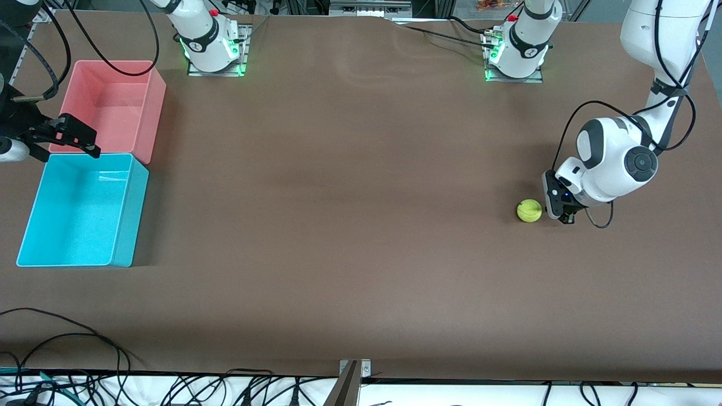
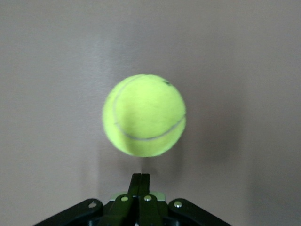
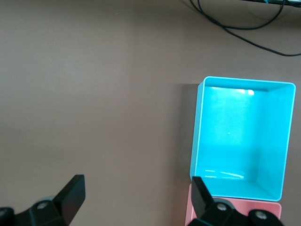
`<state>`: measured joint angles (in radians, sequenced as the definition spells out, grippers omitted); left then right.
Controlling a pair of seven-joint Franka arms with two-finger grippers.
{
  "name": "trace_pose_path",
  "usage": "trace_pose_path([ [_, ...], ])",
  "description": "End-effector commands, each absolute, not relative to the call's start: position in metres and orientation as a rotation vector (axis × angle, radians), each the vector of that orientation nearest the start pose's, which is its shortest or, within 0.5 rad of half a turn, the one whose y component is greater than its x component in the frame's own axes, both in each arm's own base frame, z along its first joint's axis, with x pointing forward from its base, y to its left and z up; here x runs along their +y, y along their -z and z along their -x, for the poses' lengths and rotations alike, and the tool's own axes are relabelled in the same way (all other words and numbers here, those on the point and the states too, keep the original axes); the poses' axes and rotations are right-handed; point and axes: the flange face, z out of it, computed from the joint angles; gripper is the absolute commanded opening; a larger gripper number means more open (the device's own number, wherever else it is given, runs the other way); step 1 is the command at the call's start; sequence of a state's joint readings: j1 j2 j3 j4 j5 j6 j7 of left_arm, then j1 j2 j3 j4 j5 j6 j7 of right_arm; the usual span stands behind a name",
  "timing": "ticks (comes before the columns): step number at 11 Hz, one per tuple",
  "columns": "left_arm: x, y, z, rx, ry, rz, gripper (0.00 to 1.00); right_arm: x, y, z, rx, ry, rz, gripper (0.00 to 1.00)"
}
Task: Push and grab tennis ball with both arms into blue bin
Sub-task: 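Lower the closed left gripper beside the ball while the right gripper rises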
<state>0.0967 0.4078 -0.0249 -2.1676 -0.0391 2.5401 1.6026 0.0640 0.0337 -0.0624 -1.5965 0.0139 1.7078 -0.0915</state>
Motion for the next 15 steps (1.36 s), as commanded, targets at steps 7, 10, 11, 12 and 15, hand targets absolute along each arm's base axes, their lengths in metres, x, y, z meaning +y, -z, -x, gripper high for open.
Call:
trace_pose_path([
  [7, 0.051, -0.184, -0.574, 2.173, 0.006, 2.357, 0.0, 0.002, -0.593, -0.59, -0.132, 0.104, 3.128, 1.0],
  [10, 0.047, -0.184, -0.567, 2.122, -0.007, 2.412, 0.0, 0.003, -0.592, -0.59, -0.135, 0.097, 3.129, 1.0],
  [11, 0.043, -0.183, -0.566, 2.096, -0.013, 2.437, 0.0, 0.001, -0.592, -0.59, -0.136, 0.095, 3.125, 1.0],
  [12, 0.029, -0.18, -0.563, 2.065, -0.027, 2.471, 0.0, 0.003, -0.593, -0.589, -0.134, 0.092, 3.128, 1.0],
  [15, -0.043, -0.184, -0.565, 1.879, -0.019, 2.631, 0.0, 0.006, -0.593, -0.589, -0.141, 0.102, 3.126, 1.0],
])
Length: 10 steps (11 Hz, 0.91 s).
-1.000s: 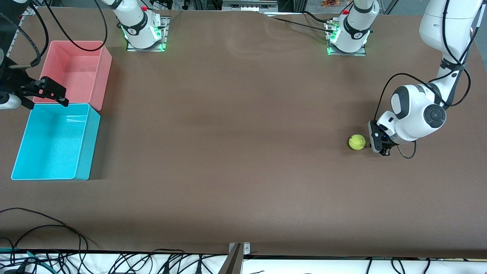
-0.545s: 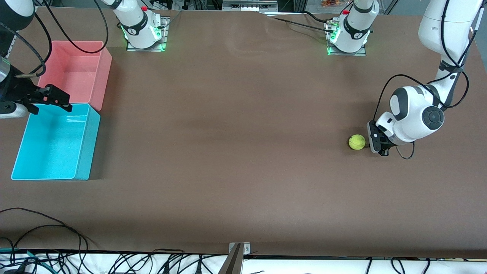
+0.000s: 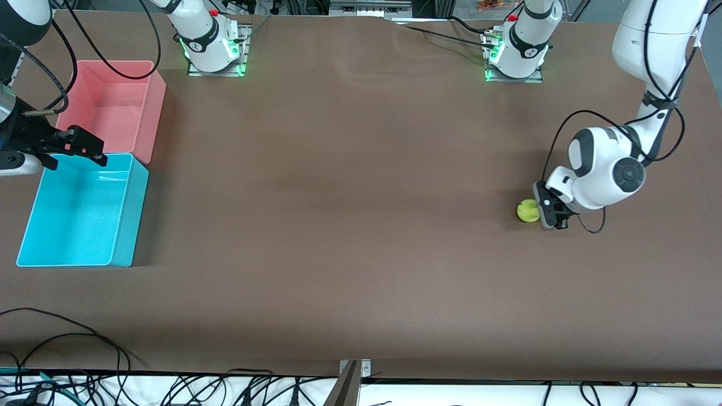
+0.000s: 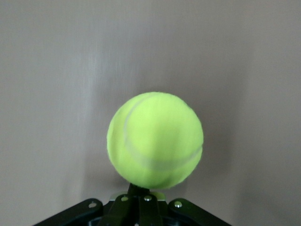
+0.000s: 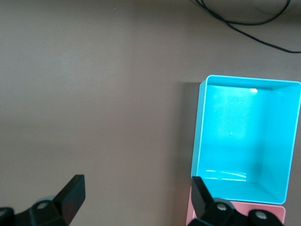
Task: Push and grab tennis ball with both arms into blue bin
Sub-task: 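Push the tennis ball with the left gripper toward the right gripper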
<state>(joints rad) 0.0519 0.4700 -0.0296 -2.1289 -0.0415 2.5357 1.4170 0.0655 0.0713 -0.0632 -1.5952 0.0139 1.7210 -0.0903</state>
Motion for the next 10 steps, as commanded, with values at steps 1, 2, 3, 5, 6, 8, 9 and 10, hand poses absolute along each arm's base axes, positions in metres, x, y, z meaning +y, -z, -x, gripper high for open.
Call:
trace_pose_path([
  [1, -0.055, -0.187, -0.567, 1.843, -0.014, 2.652, 0.0, 0.007, -0.593, -0.589, -0.144, 0.102, 3.125, 1.0],
  [2, -0.046, -0.187, -0.568, 1.854, -0.009, 2.643, 0.0, 0.006, -0.593, -0.589, -0.141, 0.099, 3.126, 1.0],
  [3, -0.027, -0.189, -0.57, 1.884, -0.001, 2.621, 0.0, 0.006, -0.593, -0.589, -0.138, 0.1, 3.123, 1.0],
  [5, -0.007, -0.191, -0.568, 1.918, -0.028, 2.604, 0.0, 0.006, -0.593, -0.589, -0.144, 0.102, 3.127, 1.0],
  [6, -0.004, -0.195, -0.569, 1.927, -0.025, 2.594, 0.0, 0.006, -0.593, -0.589, -0.142, 0.099, 3.127, 1.0],
  [8, -0.004, -0.2, -0.567, 1.934, -0.027, 2.589, 0.0, 0.006, -0.593, -0.589, -0.141, 0.099, 3.126, 1.0],
  [9, -0.004, -0.202, -0.567, 1.935, -0.032, 2.593, 0.0, 0.006, -0.593, -0.589, -0.151, 0.102, 3.127, 1.0],
  [10, -0.004, -0.205, -0.567, 1.935, -0.03, 2.592, 0.0, 0.006, -0.593, -0.589, -0.158, 0.099, 3.126, 1.0],
])
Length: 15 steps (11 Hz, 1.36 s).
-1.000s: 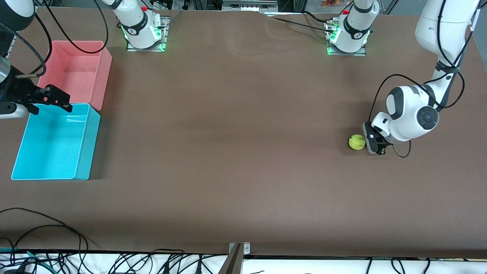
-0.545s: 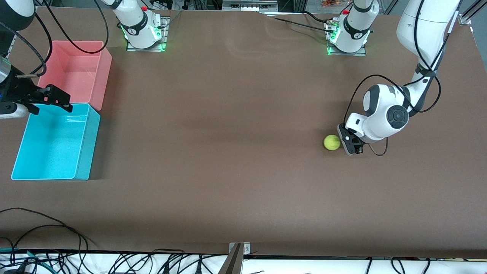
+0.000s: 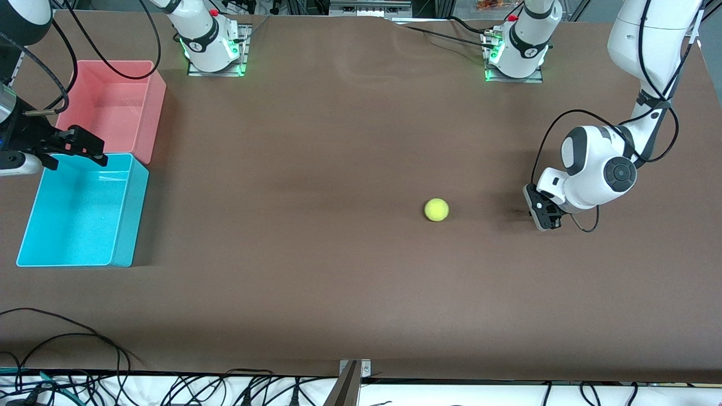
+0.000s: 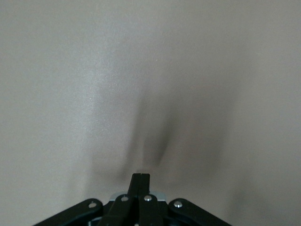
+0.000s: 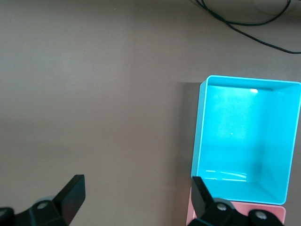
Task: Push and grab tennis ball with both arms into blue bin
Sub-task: 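Push the tennis ball with the left gripper toward the right gripper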
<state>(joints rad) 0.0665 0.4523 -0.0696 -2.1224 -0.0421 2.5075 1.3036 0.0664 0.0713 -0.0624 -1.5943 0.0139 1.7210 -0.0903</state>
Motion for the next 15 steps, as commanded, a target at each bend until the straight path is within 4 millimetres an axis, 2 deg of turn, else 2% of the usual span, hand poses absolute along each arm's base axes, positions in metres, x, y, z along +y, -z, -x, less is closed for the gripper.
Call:
trace_pose_path([
  [1, -0.004, -0.204, -0.566, 1.936, -0.04, 2.597, 0.0, 0.006, -0.593, -0.589, -0.158, 0.095, 3.126, 1.0],
  [4, -0.004, -0.204, -0.566, 1.932, -0.04, 2.6, 0.0, 0.013, -0.593, -0.588, -0.177, 0.09, 3.123, 1.0],
  [7, -0.004, -0.205, -0.567, 1.93, -0.038, 2.6, 0.0, 0.037, -0.598, -0.583, -0.237, 0.082, 3.117, 1.0],
  [9, -0.004, -0.208, -0.567, 1.926, -0.034, 2.602, 0.0, 0.08, -0.619, -0.578, -0.342, 0.147, 3.091, 1.0],
  [10, -0.004, -0.214, -0.567, 1.922, -0.025, 2.602, 0.0, 0.11, -0.621, -0.573, -0.422, 0.134, 3.079, 1.0],
  [11, -0.005, -0.223, -0.565, 1.92, -0.025, 2.603, 0.0, 0.136, -0.617, -0.568, -0.437, 0.112, 3.066, 1.0],
  [13, -0.005, -0.25, -0.566, 1.888, -0.001, 2.611, 0.0, 0.19, -0.591, -0.568, -0.415, 0.055, 3.063, 1.0],
  [14, -0.005, -0.269, -0.565, 1.884, 0.016, 2.6, 0.25, 0.207, -0.573, -0.572, -0.361, 0.02, 3.066, 1.0],
  [15, 0.004, -0.288, -0.564, 1.865, 0.024, 2.596, 0.99, 0.222, -0.551, -0.576, -0.306, -0.031, 3.074, 1.0],
])
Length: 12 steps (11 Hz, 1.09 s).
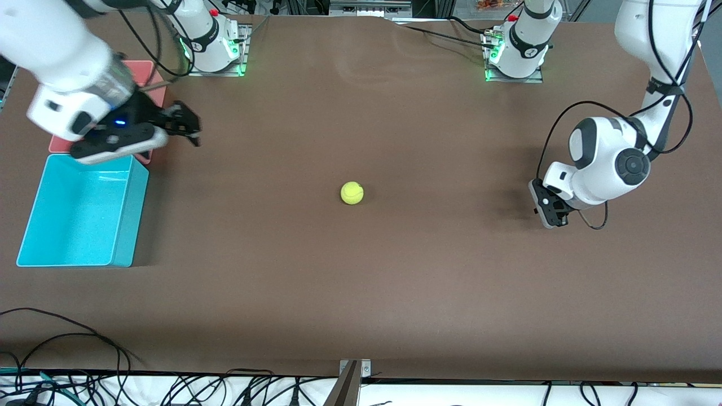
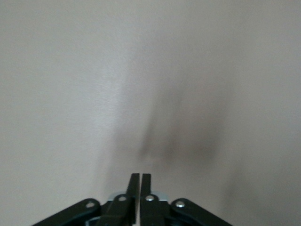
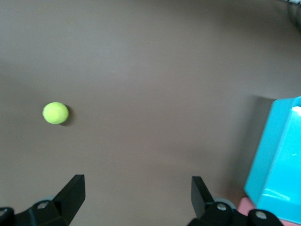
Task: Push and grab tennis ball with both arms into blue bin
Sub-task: 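Reach the right gripper to the ball while the left gripper withdraws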
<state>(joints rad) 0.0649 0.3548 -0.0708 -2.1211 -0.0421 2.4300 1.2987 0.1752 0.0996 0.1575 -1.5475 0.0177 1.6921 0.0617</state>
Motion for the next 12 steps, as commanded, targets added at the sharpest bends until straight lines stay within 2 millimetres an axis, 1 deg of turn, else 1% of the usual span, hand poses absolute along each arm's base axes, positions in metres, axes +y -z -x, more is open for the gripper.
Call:
trace_pose_path([
  [1, 0.011, -0.306, -0.562, 1.844, 0.029, 2.603, 1.0, 0.238, -0.538, -0.578, -0.24, -0.037, 3.086, 1.0],
  [2, 0.014, -0.324, -0.559, 1.834, 0.043, 2.6, 1.0, 0.248, -0.521, -0.58, -0.156, -0.061, 3.093, 1.0],
  [3, 0.019, -0.336, -0.554, 1.819, 0.054, 2.599, 1.0, 0.265, -0.501, -0.58, -0.091, -0.105, 3.103, 1.0],
  [4, 0.035, -0.343, -0.542, 1.776, 0.06, 2.621, 1.0, 0.286, -0.484, -0.578, -0.049, -0.113, 3.108, 1.0],
  [5, 0.05, -0.356, -0.535, 1.732, 0.085, 2.635, 1.0, 0.295, -0.461, -0.58, 0.015, -0.151, 3.115, 1.0],
  [6, 0.051, -0.374, -0.533, 1.716, 0.126, 2.618, 1.0, 0.315, -0.43, -0.58, 0.071, -0.183, 3.12, 1.0],
  [7, 0.053, -0.39, -0.531, 1.702, 0.16, 2.603, 1.0, 0.328, -0.404, -0.582, 0.151, -0.192, 3.124, 1.0],
  [8, 0.066, -0.409, -0.53, 1.652, 0.207, 2.605, 1.0, 0.345, -0.386, -0.579, 0.222, -0.192, 3.12, 1.0],
  [9, 0.066, -0.436, -0.528, 1.626, 0.269, 2.581, 1.0, 0.358, -0.363, -0.577, 0.302, -0.205, 3.117, 1.0],
  [10, 0.065, -0.463, -0.524, 1.602, 0.334, 2.548, 1.0, 0.373, -0.349, -0.57, 0.349, -0.223, 3.119, 1.0],
  [11, 0.063, -0.48, -0.521, 1.55, 0.375, 2.557, 1.0, 0.394, -0.335, -0.556, 0.34, -0.247, 3.134, 1.0],
  [12, 0.063, -0.492, -0.518, 1.439, 0.406, 2.616, 1.0, 0.411, -0.322, -0.543, 0.343, -0.278, 3.148, 1.0],
])
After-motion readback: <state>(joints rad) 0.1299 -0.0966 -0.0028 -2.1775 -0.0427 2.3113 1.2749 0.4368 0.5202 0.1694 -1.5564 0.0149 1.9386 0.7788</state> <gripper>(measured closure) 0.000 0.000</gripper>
